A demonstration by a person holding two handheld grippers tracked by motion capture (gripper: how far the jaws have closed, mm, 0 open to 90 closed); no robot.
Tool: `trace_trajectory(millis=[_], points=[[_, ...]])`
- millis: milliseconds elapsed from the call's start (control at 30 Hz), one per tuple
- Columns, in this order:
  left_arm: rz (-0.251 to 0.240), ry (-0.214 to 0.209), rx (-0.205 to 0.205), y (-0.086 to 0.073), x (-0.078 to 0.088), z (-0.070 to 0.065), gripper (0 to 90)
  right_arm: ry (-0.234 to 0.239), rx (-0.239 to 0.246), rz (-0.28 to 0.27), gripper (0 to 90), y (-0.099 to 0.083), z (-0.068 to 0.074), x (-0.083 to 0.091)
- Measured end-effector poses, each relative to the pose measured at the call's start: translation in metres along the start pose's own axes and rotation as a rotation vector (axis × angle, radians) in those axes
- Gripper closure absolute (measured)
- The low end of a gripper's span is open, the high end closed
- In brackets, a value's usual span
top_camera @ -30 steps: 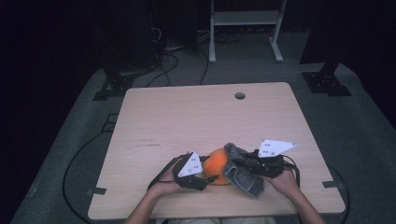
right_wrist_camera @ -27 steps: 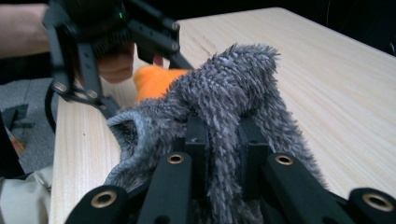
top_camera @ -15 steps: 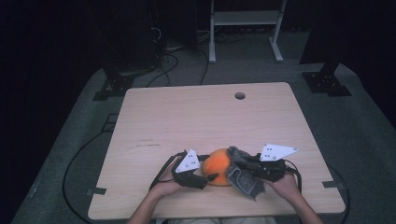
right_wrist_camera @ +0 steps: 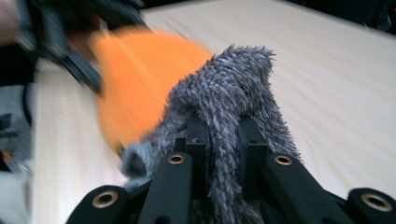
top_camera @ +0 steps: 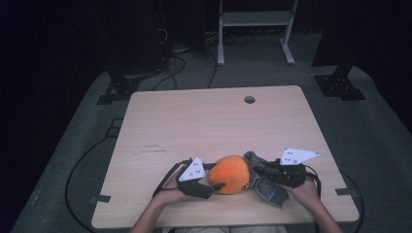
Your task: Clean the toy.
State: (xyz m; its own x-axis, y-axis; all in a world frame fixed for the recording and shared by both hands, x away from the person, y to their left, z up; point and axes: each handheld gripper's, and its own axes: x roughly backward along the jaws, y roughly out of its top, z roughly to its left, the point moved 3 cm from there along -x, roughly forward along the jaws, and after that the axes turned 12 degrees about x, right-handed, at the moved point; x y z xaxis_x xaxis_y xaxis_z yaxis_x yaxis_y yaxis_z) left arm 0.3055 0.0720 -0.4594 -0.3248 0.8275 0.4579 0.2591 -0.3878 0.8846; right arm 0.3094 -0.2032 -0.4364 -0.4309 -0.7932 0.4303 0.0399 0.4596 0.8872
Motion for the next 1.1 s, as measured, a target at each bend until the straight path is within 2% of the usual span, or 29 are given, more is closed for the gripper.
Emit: trace_trajectory(millis=[33, 67, 100, 133, 167, 200, 233, 300, 400, 467, 533, 567, 600, 633, 667, 733, 800, 833, 867, 900, 933, 967, 1067, 1100], points=[[0.003, 0.000, -0.002, 0.000, 0.000, 0.000, 31.5, 0.003, 0.020, -0.001, 77.6, 0.005, 0.002, -0.003], [0.003, 0.000, -0.002, -0.001, 0.001, 0.000, 31.5, 0.003, 0.020, -0.001, 77.6, 0.005, 0.002, -0.003], [0.004, -0.002, -0.006, -0.001, 0.001, 0.000, 31.5, 0.020, -0.009, -0.005, 77.6, 0.002, 0.000, -0.005], [0.005, -0.004, -0.010, -0.001, 0.002, 0.000, 31.5, 0.020, -0.009, -0.005, 77.6, 0.002, 0.000, -0.005], [0.004, -0.007, -0.015, -0.001, 0.001, 0.000, 31.4, 0.022, -0.049, 0.009, 77.6, -0.007, -0.004, -0.006], [0.004, -0.007, -0.015, -0.001, 0.001, 0.000, 31.4, 0.022, -0.049, 0.009, 77.6, -0.007, -0.004, -0.006], [0.000, -0.008, -0.013, -0.001, 0.000, 0.000, 31.3, 0.023, -0.083, 0.051, 77.6, -0.022, -0.007, -0.008], [-0.001, -0.007, -0.009, 0.000, 0.001, 0.000, 31.1, 0.023, -0.103, 0.104, 77.6, -0.033, -0.010, -0.007], [-0.005, -0.008, -0.010, 0.000, -0.001, -0.001, 30.8, 0.021, -0.095, 0.109, 77.6, -0.033, -0.012, -0.002], [-0.010, -0.010, -0.015, 0.001, -0.004, -0.004, 30.8, 0.044, -0.093, 0.062, 77.6, -0.023, -0.014, 0.005], [-0.008, -0.012, -0.035, 0.003, -0.007, -0.007, 30.8, 0.045, -0.071, 0.010, 77.5, -0.007, -0.013, 0.012], [-0.006, -0.013, -0.045, 0.004, -0.008, -0.009, 30.8, 0.057, -0.042, -0.040, 77.5, 0.009, -0.008, 0.014], [-0.003, -0.012, -0.055, 0.005, -0.010, -0.011, 30.8, 0.057, -0.042, -0.040, 77.5, 0.009, -0.008, 0.014], [0.002, -0.011, -0.070, 0.005, -0.011, -0.014, 30.8, 0.075, -0.012, -0.056, 77.5, 0.021, -0.003, 0.009], [0.002, -0.011, -0.070, 0.005, -0.011, -0.014, 30.8, 0.075, -0.012, -0.056, 77.5, 0.021, -0.003, 0.009], [0.004, -0.004, -0.077, 0.005, -0.010, -0.015, 29.5, 0.091, 0.022, 0.009, 77.6, 0.018, 0.002, -0.007], [0.002, 0.003, -0.068, 0.005, -0.008, -0.014, 23.2, 0.092, 0.017, 0.012, 77.6, 0.015, 0.003, -0.010], [0.012, 0.026, -0.023, 0.007, -0.007, -0.009, 19.0, 0.089, -0.020, -0.006, 77.6, 0.010, 0.002, -0.009], [0.012, 0.026, -0.023, 0.007, -0.007, -0.009, 15.0, 0.089, -0.020, -0.006, 77.6, 0.010, 0.002, -0.009], [0.040, 0.034, 0.041, 0.007, -0.009, -0.003, 12.6, 0.077, -0.017, 0.010, 77.6, 0.004, 0.002, -0.005], [0.040, 0.034, 0.041, 0.007, -0.009, -0.003, 13.0, 0.077, -0.017, 0.010, 77.6, 0.004, 0.002, -0.005], [0.033, 0.013, 0.078, 0.007, -0.011, -0.002, 15.5, 0.080, -0.034, 0.010, 77.7, -0.003, 0.002, -0.002], [0.011, 0.015, 0.056, 0.009, -0.011, -0.004, 29.6, 0.072, -0.044, 0.016, 77.7, -0.009, 0.001, 0.000], [0.003, 0.021, 0.051, 0.010, -0.012, -0.006, 29.6, 0.069, -0.046, 0.022, 77.6, -0.011, -0.001, 0.001]])
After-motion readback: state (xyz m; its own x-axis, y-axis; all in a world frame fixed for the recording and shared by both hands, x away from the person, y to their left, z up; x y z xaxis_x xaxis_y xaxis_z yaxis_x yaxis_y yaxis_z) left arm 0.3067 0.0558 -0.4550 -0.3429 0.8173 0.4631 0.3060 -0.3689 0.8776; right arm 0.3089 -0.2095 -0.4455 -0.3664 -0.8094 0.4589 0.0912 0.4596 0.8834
